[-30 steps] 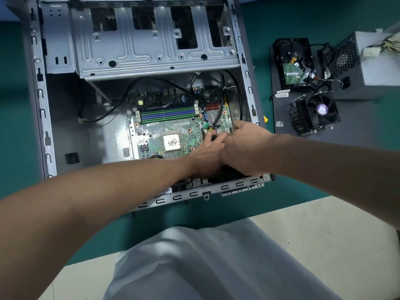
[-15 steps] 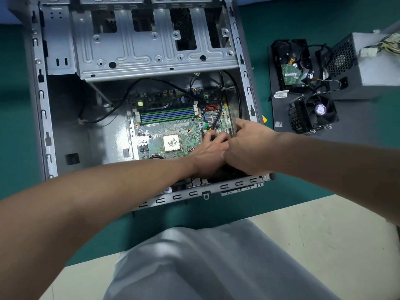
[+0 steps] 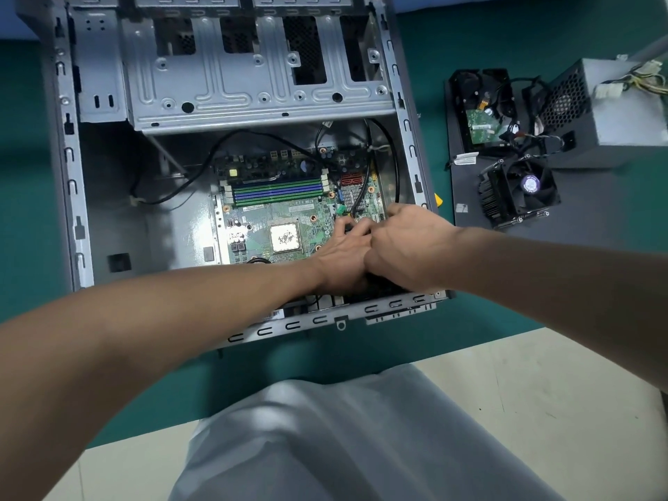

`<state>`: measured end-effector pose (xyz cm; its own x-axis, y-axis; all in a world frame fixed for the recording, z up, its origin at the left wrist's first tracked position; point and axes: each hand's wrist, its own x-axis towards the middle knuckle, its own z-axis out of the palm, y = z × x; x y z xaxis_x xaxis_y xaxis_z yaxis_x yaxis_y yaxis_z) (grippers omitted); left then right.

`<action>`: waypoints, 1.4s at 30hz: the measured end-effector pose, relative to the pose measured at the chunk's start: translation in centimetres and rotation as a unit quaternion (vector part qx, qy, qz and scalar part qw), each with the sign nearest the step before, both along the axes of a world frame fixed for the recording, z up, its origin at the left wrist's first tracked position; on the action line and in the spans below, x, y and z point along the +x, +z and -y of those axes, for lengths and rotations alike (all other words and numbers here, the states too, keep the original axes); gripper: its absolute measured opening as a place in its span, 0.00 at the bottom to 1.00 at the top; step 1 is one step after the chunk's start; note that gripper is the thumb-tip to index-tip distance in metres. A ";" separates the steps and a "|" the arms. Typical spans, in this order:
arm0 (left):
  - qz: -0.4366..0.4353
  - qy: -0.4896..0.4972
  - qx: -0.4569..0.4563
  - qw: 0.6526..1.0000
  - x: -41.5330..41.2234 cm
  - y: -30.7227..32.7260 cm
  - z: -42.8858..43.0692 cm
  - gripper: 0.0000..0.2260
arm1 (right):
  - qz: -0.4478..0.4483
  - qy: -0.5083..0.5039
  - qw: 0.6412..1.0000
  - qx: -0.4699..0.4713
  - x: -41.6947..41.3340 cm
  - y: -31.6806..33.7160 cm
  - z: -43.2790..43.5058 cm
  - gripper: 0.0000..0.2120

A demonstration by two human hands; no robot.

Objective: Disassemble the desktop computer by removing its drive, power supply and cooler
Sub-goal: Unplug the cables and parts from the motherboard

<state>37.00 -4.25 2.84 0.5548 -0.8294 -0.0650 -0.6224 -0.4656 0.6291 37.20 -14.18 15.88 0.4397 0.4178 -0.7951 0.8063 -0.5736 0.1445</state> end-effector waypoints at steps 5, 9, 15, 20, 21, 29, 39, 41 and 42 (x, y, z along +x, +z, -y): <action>0.039 -0.035 0.001 0.999 0.0 -0.1 0.1 0.07 | -0.011 0.012 1.000 -0.017 0.2 0.3 0.9 0.11; -0.004 -0.023 0.007 1.000 -0.1 0.0 0.0 0.10 | -0.004 0.009 1.000 -0.006 0.3 0.6 0.7 0.15; -0.052 0.007 0.002 0.999 -0.1 0.9 0.3 0.14 | 0.005 -0.011 1.000 0.001 0.3 0.4 0.4 0.08; -0.041 0.006 -0.021 0.999 -0.2 0.5 0.1 0.13 | 0.006 -0.008 0.999 -0.043 0.4 0.4 0.3 0.12; -0.054 0.012 -0.019 0.998 -0.2 0.7 0.2 0.16 | 0.008 -0.017 0.999 -0.041 0.2 0.3 0.2 0.10; -0.007 -0.008 -0.039 0.999 -0.2 0.6 0.1 0.07 | -0.008 -0.006 0.998 -0.056 0.6 0.6 0.3 0.16; 0.057 -0.005 -0.035 0.998 -0.2 -0.1 0.3 0.10 | 0.001 0.007 0.998 -0.055 0.5 0.5 0.3 0.13; 0.033 -0.031 0.003 0.999 0.0 -0.2 0.4 0.13 | -0.001 0.013 0.998 -0.068 0.5 0.6 0.2 0.14; 0.025 -0.025 0.005 0.999 0.0 -0.2 0.4 0.14 | -0.001 0.008 0.998 -0.067 0.4 0.6 0.2 0.13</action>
<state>37.00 -4.68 2.60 0.5150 -0.8559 -0.0465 -0.6756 -0.4387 0.5926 37.58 -14.33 16.47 0.4324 0.3139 -0.8453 0.8151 -0.5368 0.2177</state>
